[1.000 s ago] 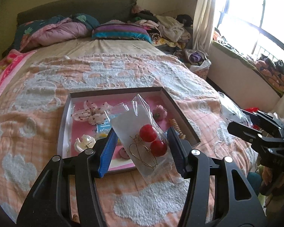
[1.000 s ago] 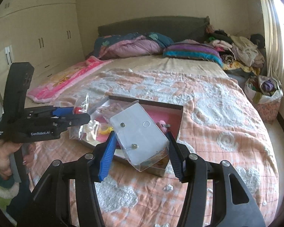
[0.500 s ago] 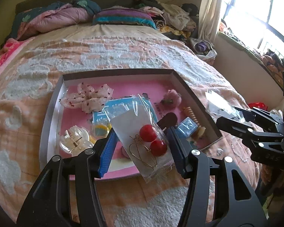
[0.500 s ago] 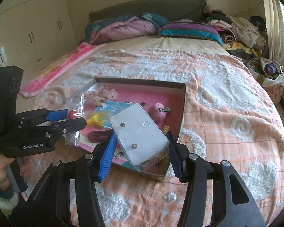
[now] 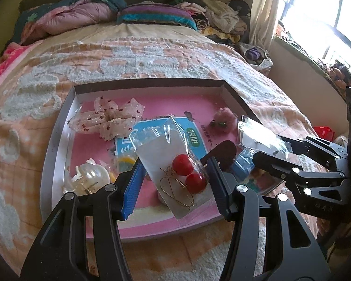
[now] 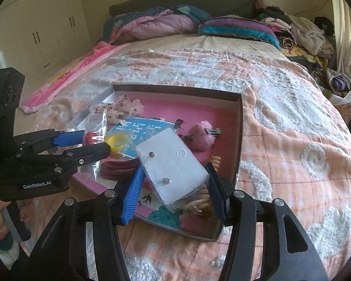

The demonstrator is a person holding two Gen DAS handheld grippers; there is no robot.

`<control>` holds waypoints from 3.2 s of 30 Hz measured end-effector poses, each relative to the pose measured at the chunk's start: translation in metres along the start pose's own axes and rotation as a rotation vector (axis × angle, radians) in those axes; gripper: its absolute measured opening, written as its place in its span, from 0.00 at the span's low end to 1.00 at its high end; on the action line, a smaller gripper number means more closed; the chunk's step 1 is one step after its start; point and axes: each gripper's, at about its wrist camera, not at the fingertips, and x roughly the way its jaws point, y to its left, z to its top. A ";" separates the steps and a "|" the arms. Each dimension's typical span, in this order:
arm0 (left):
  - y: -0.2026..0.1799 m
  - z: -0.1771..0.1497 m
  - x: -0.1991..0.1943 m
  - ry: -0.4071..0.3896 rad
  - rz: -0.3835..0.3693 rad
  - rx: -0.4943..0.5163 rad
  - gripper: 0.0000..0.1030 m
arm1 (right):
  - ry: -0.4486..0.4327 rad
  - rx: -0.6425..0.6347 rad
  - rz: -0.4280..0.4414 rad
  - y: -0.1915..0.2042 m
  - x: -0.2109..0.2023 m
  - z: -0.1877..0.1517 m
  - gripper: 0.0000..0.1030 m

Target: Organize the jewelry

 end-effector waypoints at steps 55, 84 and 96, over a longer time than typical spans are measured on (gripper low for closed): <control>-0.022 -0.061 -0.143 -0.189 0.168 -0.020 0.91 | -0.248 0.018 -0.080 0.044 -0.151 -0.065 0.95; -0.032 -0.109 -0.163 -0.150 0.201 -0.092 0.91 | -0.210 0.041 -0.069 0.061 -0.170 -0.104 0.95; -0.034 -0.108 -0.167 -0.154 0.184 -0.092 0.91 | -0.208 0.040 -0.072 0.062 -0.170 -0.104 0.95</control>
